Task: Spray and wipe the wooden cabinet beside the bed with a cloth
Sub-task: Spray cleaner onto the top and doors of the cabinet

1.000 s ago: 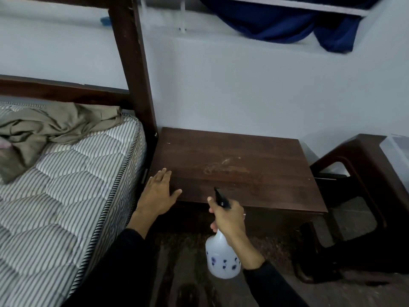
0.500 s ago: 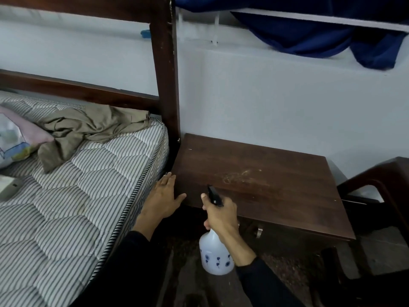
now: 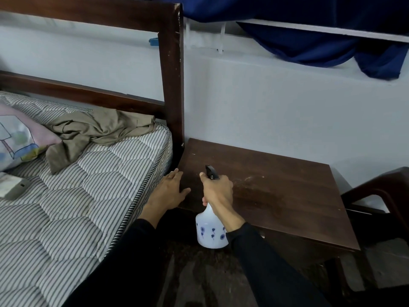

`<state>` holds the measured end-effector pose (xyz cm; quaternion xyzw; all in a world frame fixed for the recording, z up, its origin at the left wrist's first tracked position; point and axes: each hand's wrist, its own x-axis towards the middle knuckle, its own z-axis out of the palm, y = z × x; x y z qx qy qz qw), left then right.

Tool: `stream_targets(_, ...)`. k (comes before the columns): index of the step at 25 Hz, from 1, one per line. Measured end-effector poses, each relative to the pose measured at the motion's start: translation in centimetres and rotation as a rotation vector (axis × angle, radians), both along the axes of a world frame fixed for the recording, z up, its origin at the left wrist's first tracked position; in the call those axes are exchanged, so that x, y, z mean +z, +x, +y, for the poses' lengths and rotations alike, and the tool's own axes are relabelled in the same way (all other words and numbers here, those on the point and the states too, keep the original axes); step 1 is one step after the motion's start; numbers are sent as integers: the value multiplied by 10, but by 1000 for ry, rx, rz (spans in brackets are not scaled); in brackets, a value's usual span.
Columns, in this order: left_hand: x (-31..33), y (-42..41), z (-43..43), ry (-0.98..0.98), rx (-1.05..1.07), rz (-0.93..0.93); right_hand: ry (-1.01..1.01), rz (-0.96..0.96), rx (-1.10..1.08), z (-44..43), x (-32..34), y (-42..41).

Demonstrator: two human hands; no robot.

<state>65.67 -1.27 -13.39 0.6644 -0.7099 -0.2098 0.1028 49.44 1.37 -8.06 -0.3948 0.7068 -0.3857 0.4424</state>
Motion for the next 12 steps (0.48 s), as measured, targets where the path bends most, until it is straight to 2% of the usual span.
stream_targets(3, -2, 6, 4, 1, 7, 39, 115, -55, 101, 12, -12, 2)
stream_targets(10, -12, 12, 22, 10, 20, 58, 192, -34, 115, 54, -46, 9)
stream_targets(12, -15, 11, 29, 10, -3, 41, 203, -21, 55, 64, -52, 0)
